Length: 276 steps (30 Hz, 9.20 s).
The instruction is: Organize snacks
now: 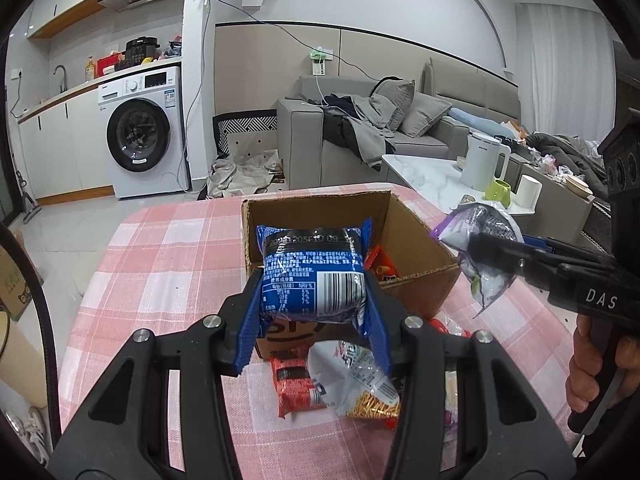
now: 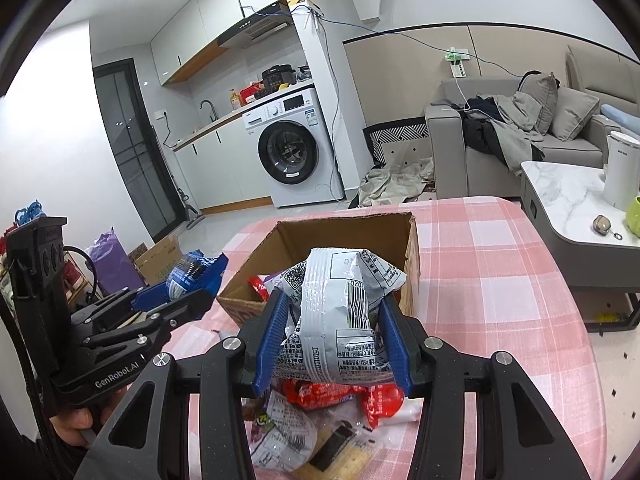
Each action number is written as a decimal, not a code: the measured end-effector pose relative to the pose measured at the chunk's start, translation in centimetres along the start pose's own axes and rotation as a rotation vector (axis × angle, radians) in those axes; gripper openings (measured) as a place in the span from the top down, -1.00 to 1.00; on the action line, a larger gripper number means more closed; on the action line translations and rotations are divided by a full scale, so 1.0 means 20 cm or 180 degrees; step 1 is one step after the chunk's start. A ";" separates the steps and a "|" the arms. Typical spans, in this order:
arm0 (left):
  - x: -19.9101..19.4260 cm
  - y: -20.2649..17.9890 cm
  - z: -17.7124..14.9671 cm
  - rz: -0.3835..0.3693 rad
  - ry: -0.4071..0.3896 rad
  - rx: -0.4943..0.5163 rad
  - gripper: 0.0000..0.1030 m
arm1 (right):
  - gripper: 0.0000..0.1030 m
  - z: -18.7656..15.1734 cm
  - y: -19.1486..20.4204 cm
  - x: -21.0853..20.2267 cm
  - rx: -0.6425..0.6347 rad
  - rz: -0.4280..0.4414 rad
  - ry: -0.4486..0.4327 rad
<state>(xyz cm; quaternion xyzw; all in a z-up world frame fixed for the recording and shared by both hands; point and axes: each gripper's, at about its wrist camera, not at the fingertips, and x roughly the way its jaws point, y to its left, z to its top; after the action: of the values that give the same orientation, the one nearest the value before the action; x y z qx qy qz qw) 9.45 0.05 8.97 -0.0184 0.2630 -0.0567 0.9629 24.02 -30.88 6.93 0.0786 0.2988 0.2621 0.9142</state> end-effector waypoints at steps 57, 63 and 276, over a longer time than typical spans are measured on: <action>0.78 0.16 0.12 0.0132 0.0345 0.0002 0.16 | 0.08 0.18 0.00 0.56 -0.0100 -0.0293 0.0200; 0.81 0.18 0.11 0.0132 0.0370 0.0011 0.15 | 0.08 0.16 -0.02 0.62 -0.0094 -0.0315 0.0292; -0.05 0.08 -0.25 -0.0667 0.0159 0.0013 0.37 | 0.10 -0.29 0.02 0.00 -0.0012 0.0312 0.0398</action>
<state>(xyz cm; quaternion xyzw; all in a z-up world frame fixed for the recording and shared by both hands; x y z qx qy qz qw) 6.16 1.78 5.03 -0.0425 0.2835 -0.1581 0.9449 20.49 -30.69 2.39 0.0750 0.3506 0.3115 0.8800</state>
